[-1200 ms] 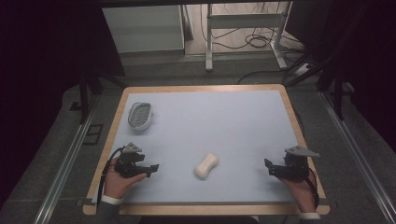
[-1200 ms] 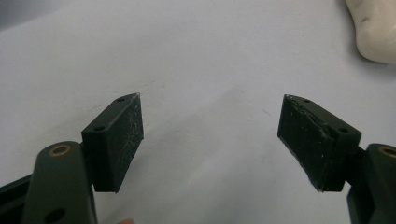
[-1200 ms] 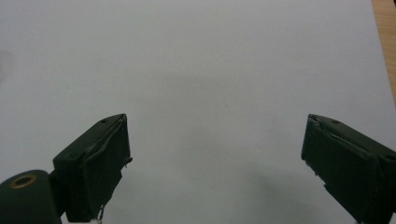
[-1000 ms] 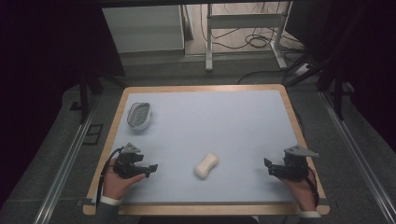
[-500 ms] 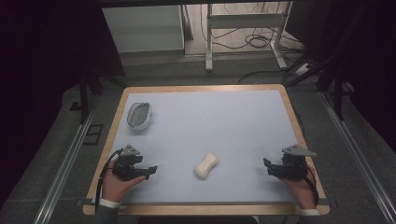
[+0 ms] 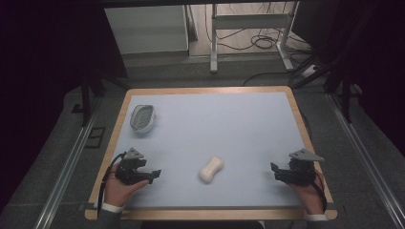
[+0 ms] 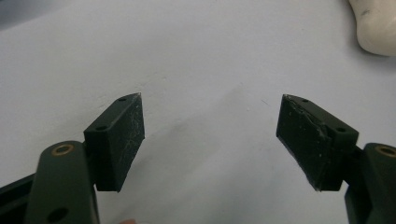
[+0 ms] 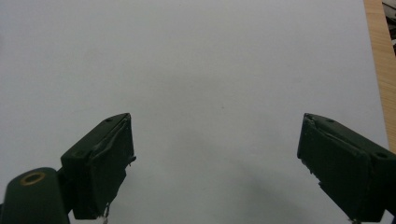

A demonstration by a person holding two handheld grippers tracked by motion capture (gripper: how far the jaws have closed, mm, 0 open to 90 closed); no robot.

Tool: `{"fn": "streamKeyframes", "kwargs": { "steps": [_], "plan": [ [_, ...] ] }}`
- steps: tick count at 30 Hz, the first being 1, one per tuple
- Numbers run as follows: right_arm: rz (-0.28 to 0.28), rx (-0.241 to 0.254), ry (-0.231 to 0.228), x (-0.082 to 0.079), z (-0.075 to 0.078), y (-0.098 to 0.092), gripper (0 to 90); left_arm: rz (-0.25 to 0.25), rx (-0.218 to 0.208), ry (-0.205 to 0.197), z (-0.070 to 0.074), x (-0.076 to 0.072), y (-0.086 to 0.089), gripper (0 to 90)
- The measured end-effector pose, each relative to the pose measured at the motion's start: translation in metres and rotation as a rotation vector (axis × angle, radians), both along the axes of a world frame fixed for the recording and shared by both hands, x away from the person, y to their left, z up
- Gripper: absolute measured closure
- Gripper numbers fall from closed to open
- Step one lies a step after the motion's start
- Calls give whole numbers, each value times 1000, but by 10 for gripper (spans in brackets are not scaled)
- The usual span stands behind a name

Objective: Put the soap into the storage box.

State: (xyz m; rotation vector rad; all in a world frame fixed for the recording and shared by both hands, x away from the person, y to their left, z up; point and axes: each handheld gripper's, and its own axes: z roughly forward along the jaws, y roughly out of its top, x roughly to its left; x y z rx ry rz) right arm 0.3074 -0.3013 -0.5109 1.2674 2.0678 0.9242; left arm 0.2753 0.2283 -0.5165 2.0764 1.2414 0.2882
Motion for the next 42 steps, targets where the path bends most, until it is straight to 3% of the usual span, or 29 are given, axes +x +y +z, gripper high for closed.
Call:
{"fn": "streamKeyframes", "kwargs": {
  "steps": [10, 18, 30, 42],
  "plan": [
    [-7, 15, -8, -4, 3, -4, 109, -5, 14, -10, 11, -1, -8, 232],
    [-2, 18, -4, -5, 3, -7, 109, -34, 64, -31, 41, 3, -19, 222],
    [-11, 15, -5, -5, 3, -8, 109, -79, 70, -75, 68, 6, -40, 224],
    [-22, 20, -5, -6, 4, -12, 109, -102, 74, -61, 72, 12, -51, 223]
  ]
}}
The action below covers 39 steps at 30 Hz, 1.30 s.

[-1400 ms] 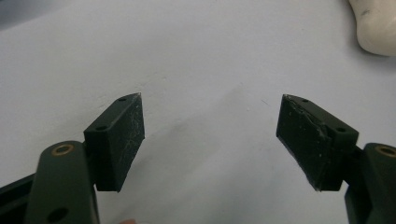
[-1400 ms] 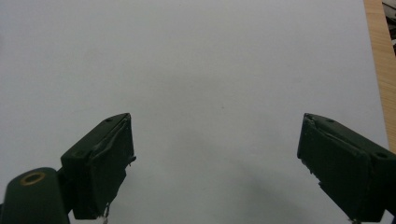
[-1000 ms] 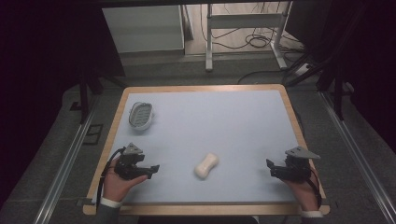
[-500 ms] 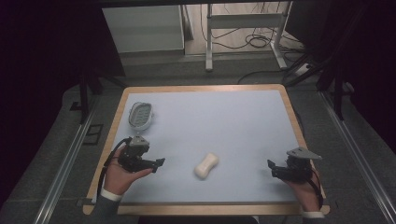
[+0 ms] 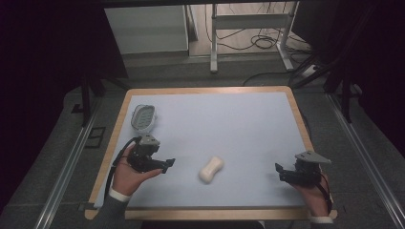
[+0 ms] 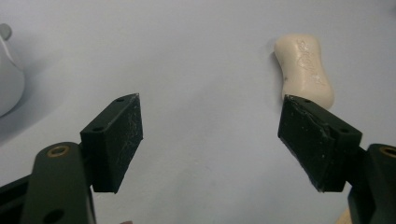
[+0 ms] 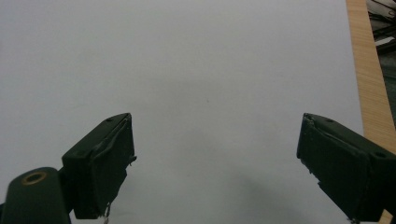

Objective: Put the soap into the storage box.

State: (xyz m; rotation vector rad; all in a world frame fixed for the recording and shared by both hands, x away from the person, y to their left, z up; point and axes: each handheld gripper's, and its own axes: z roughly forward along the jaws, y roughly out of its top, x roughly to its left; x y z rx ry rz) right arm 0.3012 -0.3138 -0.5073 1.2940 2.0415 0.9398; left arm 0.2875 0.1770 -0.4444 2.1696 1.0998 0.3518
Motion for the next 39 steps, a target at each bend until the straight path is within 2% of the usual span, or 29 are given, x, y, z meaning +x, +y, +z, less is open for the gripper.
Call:
{"fn": "streamKeyframes", "kwargs": {
  "steps": [15, 28, 31, 39],
  "plan": [
    [2, 6, 0, 0, 0, -1, 109, -81, 9, -1, 6, 4, -34, 232],
    [-1, 8, 5, 0, 0, -2, 109, -147, 50, 33, 1, 15, -73, 231],
    [-1, 7, 5, 0, 0, -2, 109, -168, 62, 51, -3, 18, -86, 230],
    [-3, 4, 4, -1, -1, -3, 109, -192, 81, 85, -12, 23, -104, 230]
  ]
}}
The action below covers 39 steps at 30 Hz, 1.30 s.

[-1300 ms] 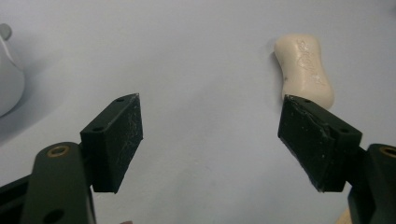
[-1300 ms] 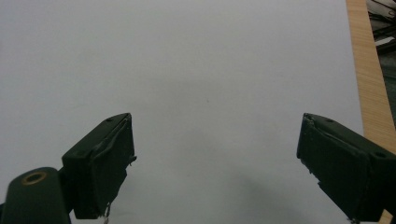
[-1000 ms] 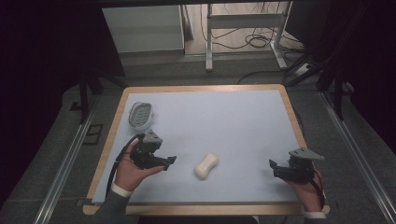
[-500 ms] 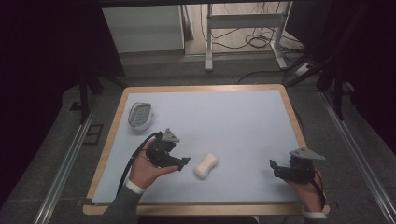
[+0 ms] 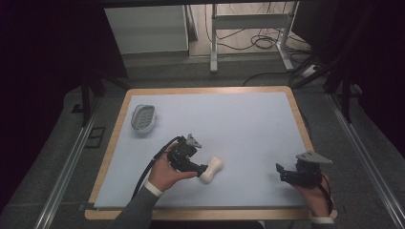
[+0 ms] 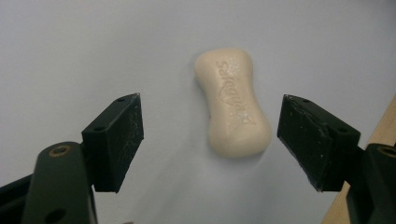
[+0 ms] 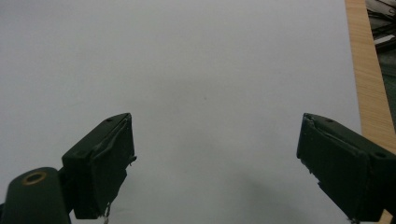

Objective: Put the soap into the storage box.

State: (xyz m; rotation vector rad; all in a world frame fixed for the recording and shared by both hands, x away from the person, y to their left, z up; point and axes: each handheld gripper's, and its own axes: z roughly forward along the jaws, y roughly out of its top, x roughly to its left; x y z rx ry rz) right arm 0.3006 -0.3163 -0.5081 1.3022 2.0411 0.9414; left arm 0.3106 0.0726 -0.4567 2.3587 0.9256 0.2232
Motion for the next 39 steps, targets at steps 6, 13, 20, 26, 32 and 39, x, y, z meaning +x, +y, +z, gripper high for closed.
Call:
{"fn": "streamKeyframes", "kwargs": {
  "steps": [6, 13, 20, 26, 32, 39],
  "plan": [
    [-4, -5, 2, 0, -1, -1, 109, -11, 24, 44, -10, 8, -14, 238],
    [-6, -11, 3, 0, -2, -1, 109, -24, 37, 78, -17, 14, -25, 247],
    [-8, -12, 4, 0, -2, -2, 109, -31, 61, 106, -24, 23, -37, 259],
    [-12, -14, 3, 0, -2, -3, 109, -32, 95, 134, -33, 27, -45, 265],
    [-13, -11, 1, 0, -2, -3, 109, -30, 119, 145, -37, 30, -48, 278],
    [-14, -13, 0, 0, -2, -3, 109, -32, 151, 155, -44, 29, -54, 314]
  ]
}}
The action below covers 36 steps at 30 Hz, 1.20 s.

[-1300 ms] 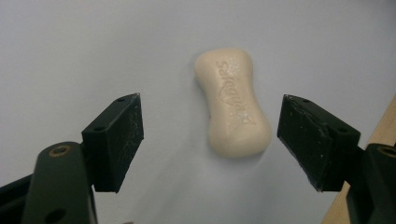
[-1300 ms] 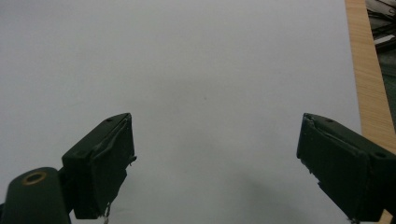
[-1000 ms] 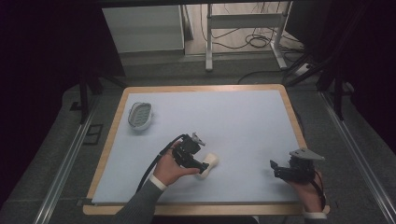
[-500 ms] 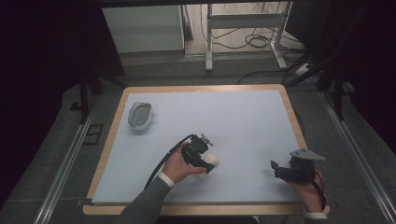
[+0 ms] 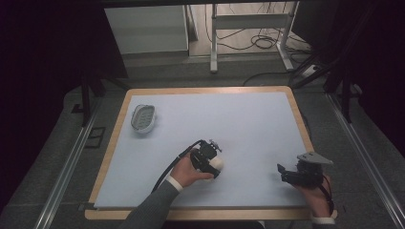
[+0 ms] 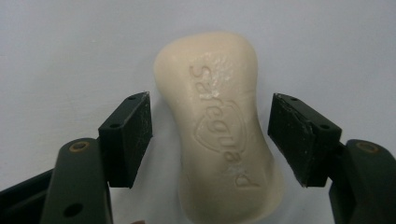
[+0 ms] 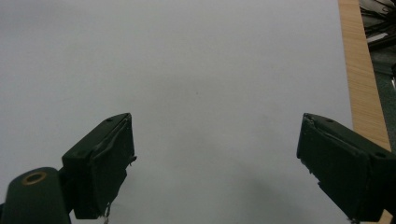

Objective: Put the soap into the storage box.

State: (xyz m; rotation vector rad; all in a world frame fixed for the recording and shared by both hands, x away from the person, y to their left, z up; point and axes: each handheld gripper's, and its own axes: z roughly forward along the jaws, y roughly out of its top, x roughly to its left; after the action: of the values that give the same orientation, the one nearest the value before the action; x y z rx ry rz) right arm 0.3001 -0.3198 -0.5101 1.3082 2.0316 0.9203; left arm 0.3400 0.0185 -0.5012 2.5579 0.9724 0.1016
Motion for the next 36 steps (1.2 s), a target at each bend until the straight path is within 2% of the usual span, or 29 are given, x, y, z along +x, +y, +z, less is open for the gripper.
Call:
{"fn": "streamKeyframes", "kwargs": {
  "steps": [10, 13, 24, 32, 36],
  "plan": [
    [-5, 1, -1, 0, 0, -1, 109, -14, 36, -15, -4, -2, -4, 426],
    [-6, -2, 0, 0, 0, -1, 109, -18, 32, -19, -4, -2, -4, 466],
    [-19, -9, 4, 0, 0, -2, 109, -42, 28, -9, -3, 1, 0, 482],
    [-22, 0, 0, 0, 1, -4, 109, -61, 15, -22, 6, 1, 7, 486],
    [-22, -1, 1, 0, 1, -4, 109, -59, 14, -23, 3, 1, 7, 487]
  ]
}}
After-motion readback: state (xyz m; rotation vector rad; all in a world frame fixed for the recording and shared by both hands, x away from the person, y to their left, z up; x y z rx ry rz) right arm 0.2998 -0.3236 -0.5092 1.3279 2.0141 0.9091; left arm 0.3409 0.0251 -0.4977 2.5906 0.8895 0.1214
